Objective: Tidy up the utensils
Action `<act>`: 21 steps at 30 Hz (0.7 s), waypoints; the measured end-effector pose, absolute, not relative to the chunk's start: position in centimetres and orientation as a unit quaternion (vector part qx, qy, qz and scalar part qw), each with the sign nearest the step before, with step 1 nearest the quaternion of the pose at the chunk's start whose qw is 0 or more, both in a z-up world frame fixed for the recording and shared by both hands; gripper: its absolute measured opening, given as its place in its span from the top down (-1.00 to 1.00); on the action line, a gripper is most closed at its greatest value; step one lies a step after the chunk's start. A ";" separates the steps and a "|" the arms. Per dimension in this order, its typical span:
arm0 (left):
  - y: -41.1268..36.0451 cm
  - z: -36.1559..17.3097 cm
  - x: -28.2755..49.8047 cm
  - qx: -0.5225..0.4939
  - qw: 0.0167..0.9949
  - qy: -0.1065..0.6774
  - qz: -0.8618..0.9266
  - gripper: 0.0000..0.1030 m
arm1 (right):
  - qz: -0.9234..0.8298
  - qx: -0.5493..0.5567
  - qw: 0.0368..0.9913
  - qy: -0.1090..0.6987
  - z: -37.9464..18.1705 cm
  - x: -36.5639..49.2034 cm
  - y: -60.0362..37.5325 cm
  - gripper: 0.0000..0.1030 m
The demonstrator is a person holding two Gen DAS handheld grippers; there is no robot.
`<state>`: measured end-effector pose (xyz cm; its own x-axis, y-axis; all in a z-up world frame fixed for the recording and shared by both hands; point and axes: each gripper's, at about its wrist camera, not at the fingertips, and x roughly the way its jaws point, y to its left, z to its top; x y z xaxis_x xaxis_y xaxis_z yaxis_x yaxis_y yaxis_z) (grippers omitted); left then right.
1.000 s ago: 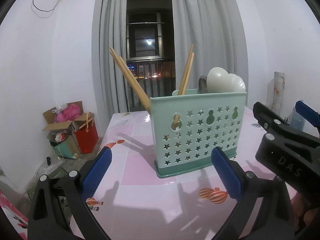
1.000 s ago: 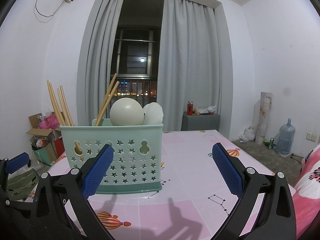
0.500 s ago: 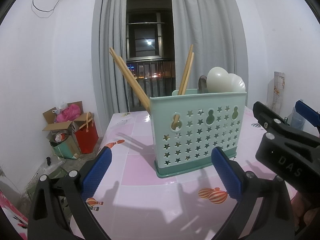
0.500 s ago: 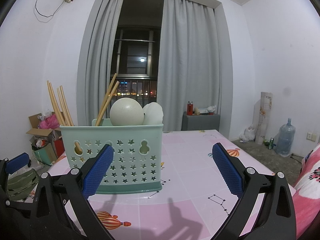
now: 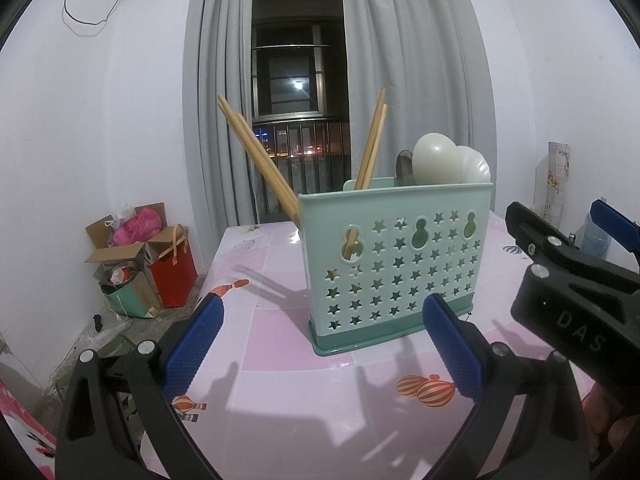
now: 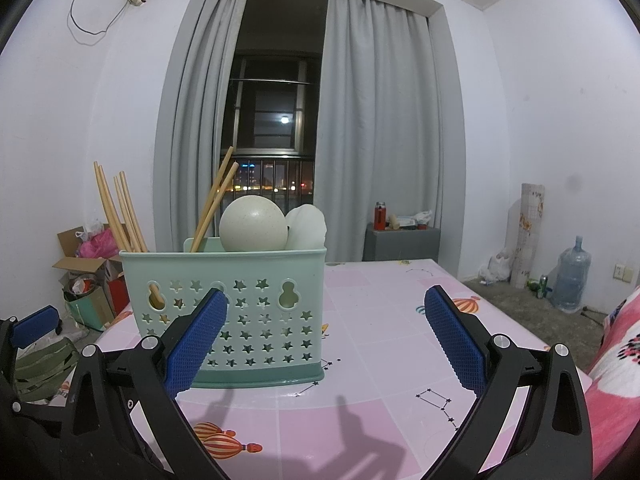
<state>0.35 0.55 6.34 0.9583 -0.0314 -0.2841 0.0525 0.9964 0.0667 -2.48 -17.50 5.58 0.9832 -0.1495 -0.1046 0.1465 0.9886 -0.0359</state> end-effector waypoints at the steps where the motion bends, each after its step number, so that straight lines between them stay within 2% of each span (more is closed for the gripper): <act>1: 0.5 6.3 0.4 0.037 0.989 0.143 -0.021 -0.90 | -0.074 -0.014 0.996 0.054 5.6 -2.5 -17.5 -0.85; 21: 0.6 6.4 0.4 0.037 0.989 0.143 -0.022 -0.90 | -0.074 -0.014 0.996 0.054 5.6 -2.5 -17.6 -0.85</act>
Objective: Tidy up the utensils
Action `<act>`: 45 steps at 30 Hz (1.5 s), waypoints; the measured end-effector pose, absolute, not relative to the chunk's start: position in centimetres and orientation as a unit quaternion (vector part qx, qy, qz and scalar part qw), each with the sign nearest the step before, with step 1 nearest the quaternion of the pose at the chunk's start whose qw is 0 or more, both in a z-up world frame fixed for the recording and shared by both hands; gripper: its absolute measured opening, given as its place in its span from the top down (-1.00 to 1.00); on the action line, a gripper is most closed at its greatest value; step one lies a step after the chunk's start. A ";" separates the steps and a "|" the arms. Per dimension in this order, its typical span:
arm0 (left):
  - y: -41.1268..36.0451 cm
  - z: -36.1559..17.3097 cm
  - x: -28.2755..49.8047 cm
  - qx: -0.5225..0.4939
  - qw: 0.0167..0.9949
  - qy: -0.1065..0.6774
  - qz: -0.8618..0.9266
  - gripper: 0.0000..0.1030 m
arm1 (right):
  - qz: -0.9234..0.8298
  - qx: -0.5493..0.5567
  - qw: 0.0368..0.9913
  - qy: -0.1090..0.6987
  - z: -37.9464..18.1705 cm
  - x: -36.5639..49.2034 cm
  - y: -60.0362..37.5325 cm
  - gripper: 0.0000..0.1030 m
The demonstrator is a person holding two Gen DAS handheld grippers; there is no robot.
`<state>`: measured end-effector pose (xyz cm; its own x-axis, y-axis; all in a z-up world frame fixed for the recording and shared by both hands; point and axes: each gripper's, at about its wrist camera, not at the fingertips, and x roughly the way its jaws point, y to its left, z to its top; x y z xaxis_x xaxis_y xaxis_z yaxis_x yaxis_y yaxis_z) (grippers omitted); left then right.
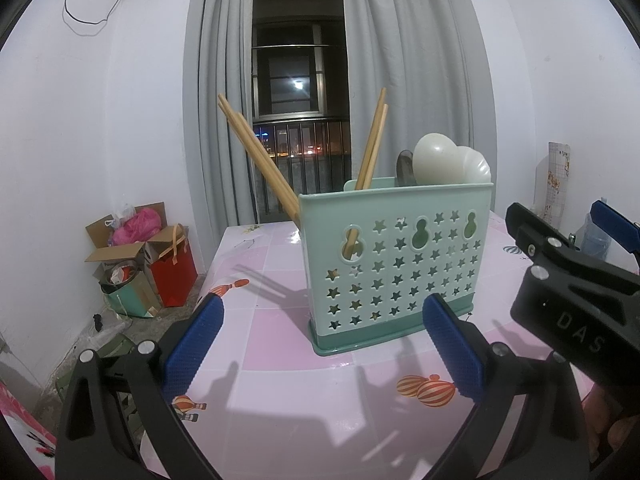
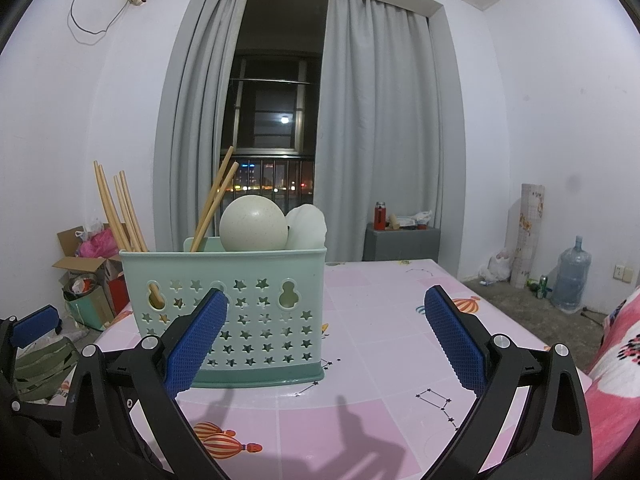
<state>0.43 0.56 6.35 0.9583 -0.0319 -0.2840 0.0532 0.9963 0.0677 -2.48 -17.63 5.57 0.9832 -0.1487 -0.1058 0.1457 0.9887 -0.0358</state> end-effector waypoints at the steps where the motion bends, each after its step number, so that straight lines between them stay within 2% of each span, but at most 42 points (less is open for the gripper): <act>1: 0.6 6.3 0.5 0.037 0.989 0.143 -0.022 -0.90 | -0.074 -0.014 0.996 0.054 5.6 -2.5 -17.6 -0.85; 45: 0.7 6.4 0.7 0.038 0.989 0.144 -0.022 -0.90 | -0.073 -0.013 0.996 0.054 5.6 -2.6 -17.7 -0.85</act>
